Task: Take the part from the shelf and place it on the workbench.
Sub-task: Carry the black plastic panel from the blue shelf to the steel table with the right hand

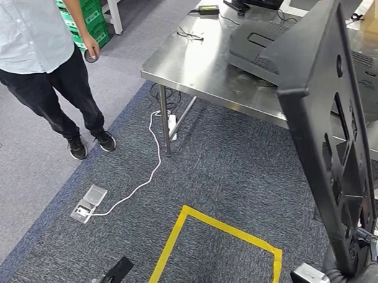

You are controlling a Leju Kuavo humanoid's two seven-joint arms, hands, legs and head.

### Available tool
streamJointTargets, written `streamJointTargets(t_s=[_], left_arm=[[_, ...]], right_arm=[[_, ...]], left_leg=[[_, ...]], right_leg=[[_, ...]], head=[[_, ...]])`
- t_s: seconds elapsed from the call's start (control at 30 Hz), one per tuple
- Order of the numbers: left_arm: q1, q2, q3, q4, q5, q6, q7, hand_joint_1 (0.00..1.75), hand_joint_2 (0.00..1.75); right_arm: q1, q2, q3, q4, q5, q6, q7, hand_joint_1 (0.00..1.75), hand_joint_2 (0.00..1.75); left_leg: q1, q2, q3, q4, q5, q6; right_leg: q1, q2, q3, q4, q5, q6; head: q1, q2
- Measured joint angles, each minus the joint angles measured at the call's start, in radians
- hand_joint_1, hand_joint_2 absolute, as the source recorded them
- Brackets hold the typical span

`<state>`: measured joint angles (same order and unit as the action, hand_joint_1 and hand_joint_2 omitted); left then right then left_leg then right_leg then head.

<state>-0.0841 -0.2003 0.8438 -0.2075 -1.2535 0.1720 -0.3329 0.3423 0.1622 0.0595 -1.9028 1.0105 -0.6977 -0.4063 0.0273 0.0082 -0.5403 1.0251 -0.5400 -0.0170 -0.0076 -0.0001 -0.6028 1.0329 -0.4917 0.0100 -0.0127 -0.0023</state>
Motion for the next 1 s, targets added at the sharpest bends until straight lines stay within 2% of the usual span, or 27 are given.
streamJointTargets(t_s=[0.07,0.1,0.17,0.2,0.23,0.27,0.33,0.37,0.4,0.47,0.53,0.57,0.6,0.67,0.7,0.73,0.77,0.8,0.83,0.87,0.9,0.93,1.0], left_arm=[[-0.001,0.000,0.000,0.000,0.000,0.000,-0.001,0.00,1.75],[-0.001,0.000,0.000,0.000,0.000,-0.001,-0.002,0.00,1.75],[0.002,0.000,0.000,0.000,0.001,-0.001,-0.002,0.00,1.75],[0.004,0.000,0.000,0.000,0.001,-0.001,-0.002,0.00,1.75],[0.005,0.000,0.000,0.000,0.001,-0.002,-0.002,0.00,1.75],[0.006,0.000,0.000,0.000,0.001,-0.002,-0.002,0.00,1.75],[0.007,0.001,0.000,0.000,0.001,-0.002,-0.002,0.00,1.75],[0.007,0.001,0.000,0.000,0.001,-0.002,-0.002,0.00,1.75],[0.007,0.002,0.000,0.000,0.001,-0.002,-0.002,0.00,1.75],[0.007,0.003,0.000,0.000,0.000,-0.002,-0.001,0.00,1.75],[0.008,0.003,0.000,0.000,0.000,-0.002,-0.001,0.00,1.75],[0.007,0.003,0.001,0.000,0.000,-0.002,-0.001,0.00,1.75],[0.006,0.003,0.001,0.000,0.000,-0.002,-0.002,0.00,1.75],[0.006,0.003,0.001,0.000,0.000,-0.002,-0.002,0.00,1.75],[0.006,0.003,0.001,0.000,0.000,-0.002,-0.002,0.00,1.75],[0.007,0.003,0.001,0.000,0.000,-0.002,-0.002,0.00,1.75],[0.007,0.003,0.001,0.000,0.000,-0.002,-0.001,0.00,1.75],[0.007,0.003,0.001,0.000,-0.001,-0.003,-0.001,0.00,1.75],[0.008,0.003,0.001,0.000,-0.001,-0.003,-0.001,0.00,1.75],[0.007,0.003,0.001,0.000,-0.001,-0.004,-0.001,0.00,1.75],[0.006,0.003,0.001,0.000,-0.001,-0.004,-0.001,0.00,1.75],[0.005,0.003,0.001,0.000,-0.002,-0.004,-0.001,0.00,1.75],[0.004,0.003,0.001,0.000,-0.002,-0.004,-0.001,0.00,1.75]], right_arm=[[-0.002,0.000,0.003,0.002,-0.012,0.000,0.010,1.75,1.75],[-0.004,0.000,0.005,0.003,-0.022,0.000,0.017,1.75,1.75],[-0.006,-0.003,0.011,0.008,-0.042,0.000,0.029,1.75,1.75],[-0.006,-0.005,0.014,0.012,-0.049,0.000,0.035,1.75,1.75],[-0.006,-0.007,0.017,0.015,-0.054,0.000,0.040,1.75,1.75],[-0.006,-0.010,0.020,0.018,-0.059,0.000,0.044,1.75,1.75],[-0.006,-0.014,0.027,0.022,-0.066,0.000,0.049,1.75,1.75],[-0.006,-0.017,0.030,0.023,-0.067,0.000,0.050,1.75,1.75],[-0.006,-0.019,0.033,0.025,-0.067,0.000,0.053,1.75,1.75],[-0.006,-0.025,0.039,0.028,-0.067,0.000,0.059,1.75,1.75],[-0.005,-0.029,0.042,0.029,-0.064,0.000,0.066,1.75,1.75],[-0.006,-0.031,0.042,0.029,-0.061,0.000,0.067,1.75,1.75],[-0.007,-0.032,0.042,0.029,-0.060,0.000,0.068,1.75,1.75],[-0.007,-0.035,0.042,0.030,-0.059,0.000,0.066,1.75,1.75],[-0.007,-0.035,0.042,0.030,-0.060,0.000,0.064,1.75,1.75],[-0.006,-0.035,0.042,0.030,-0.060,0.000,0.061,1.75,1.75],[-0.006,-0.035,0.042,0.030,-0.061,0.000,0.057,1.75,1.75],[-0.006,-0.035,0.041,0.030,-0.062,0.000,0.052,1.75,1.75],[-0.006,-0.035,0.041,0.030,-0.065,0.000,0.046,1.75,1.75],[-0.007,-0.035,0.041,0.029,-0.068,0.000,0.041,1.75,1.75],[-0.007,-0.035,0.041,0.028,-0.071,0.000,0.036,1.75,1.75],[-0.007,-0.035,0.040,0.027,-0.073,0.000,0.033,1.75,1.75],[-0.005,-0.034,0.038,0.025,-0.074,0.000,0.029,1.75,1.75]], left_leg=[[0.001,0.001,-0.010,0.031,-0.023,-0.006],[0.000,0.000,-0.032,0.077,-0.048,-0.007],[-0.003,0.000,-0.101,0.212,-0.103,-0.007],[-0.004,0.000,-0.131,0.263,-0.115,-0.006],[-0.006,-0.001,-0.146,0.282,-0.107,-0.004],[-0.007,-0.001,-0.143,0.260,-0.079,0.000],[-0.012,-0.002,-0.098,0.141,-0.001,0.012],[-0.014,-0.004,-0.075,0.084,0.027,0.018],[-0.016,-0.005,-0.060,0.046,0.038,0.022],[-0.021,-0.006,-0.053,0.021,0.034,0.027],[-0.017,-0.007,-0.048,0.011,0.033,0.033],[-0.013,-0.007,-0.044,0.007,0.033,0.037],[-0.009,-0.006,-0.039,0.003,0.033,0.041],[-0.007,-0.006,-0.033,0.002,0.028,0.044],[-0.006,-0.005,-0.030,0.002,0.025,0.045],[-0.005,-0.005,-0.025,0.003,0.021,0.045],[-0.004,-0.006,-0.019,0.003,0.017,0.043],[-0.003,-0.006,-0.011,0.003,0.011,0.040],[-0.002,-0.006,-0.001,0.002,0.004,0.036],[-0.002,-0.006,0.007,0.002,-0.002,0.031],[-0.003,-0.006,0.011,0.002,-0.007,0.025],[-0.004,-0.006,0.013,0.001,-0.011,0.020],[-0.005,-0.004,0.016,-0.004,-0.015,0.010]], right_leg=[[-0.002,0.001,0.006,-0.007,0.000,-0.015],[-0.003,0.001,0.009,-0.010,0.000,-0.021],[0.001,0.003,0.012,-0.010,-0.004,-0.031],[0.003,0.004,0.014,-0.010,-0.006,-0.033],[0.005,0.007,0.018,-0.010,-0.009,-0.035],[0.006,0.010,0.023,-0.010,-0.012,-0.035],[0.008,0.015,0.036,-0.009,-0.021,-0.033],[0.011,0.017,0.039,-0.007,-0.025,-0.030],[0.011,0.019,0.039,-0.005,-0.028,-0.025],[0.011,0.021,0.035,-0.005,-0.030,-0.014],[0.009,0.019,0.035,-0.004,-0.036,-0.003],[0.008,0.018,0.030,0.014,-0.048,0.004],[0.006,0.016,0.013,0.050,-0.068,0.011],[0.000,0.012,-0.052,0.176,-0.120,0.025],[-0.003,0.011,-0.087,0.235,-0.135,0.029],[-0.006,0.010,-0.110,0.268,-0.134,0.033],[-0.008,0.009,-0.114,0.263,-0.112,0.035],[-0.009,0.007,-0.099,0.218,-0.073,0.035],[-0.010,0.005,-0.073,0.150,-0.030,0.034],[-0.007,0.003,-0.046,0.089,0.000,0.031],[-0.004,0.002,-0.025,0.040,0.015,0.025],[-0.002,0.001,-0.015,0.016,0.015,0.018],[0.002,0.003,-0.010,0.006,0.001,0.003]], head=[[0.000,0.000],[-0.001,0.000],[-0.002,0.000],[-0.002,0.000],[-0.002,0.000],[-0.002,0.000],[-0.002,0.000],[-0.001,0.000],[-0.001,0.000],[0.000,0.000],[0.000,0.000],[0.001,0.000],[0.002,0.000],[0.003,0.000],[0.003,0.000],[0.003,0.000],[0.003,0.000],[0.003,0.000],[0.003,0.000],[0.003,0.000],[0.004,0.000],[0.004,0.000],[0.003,0.000]])
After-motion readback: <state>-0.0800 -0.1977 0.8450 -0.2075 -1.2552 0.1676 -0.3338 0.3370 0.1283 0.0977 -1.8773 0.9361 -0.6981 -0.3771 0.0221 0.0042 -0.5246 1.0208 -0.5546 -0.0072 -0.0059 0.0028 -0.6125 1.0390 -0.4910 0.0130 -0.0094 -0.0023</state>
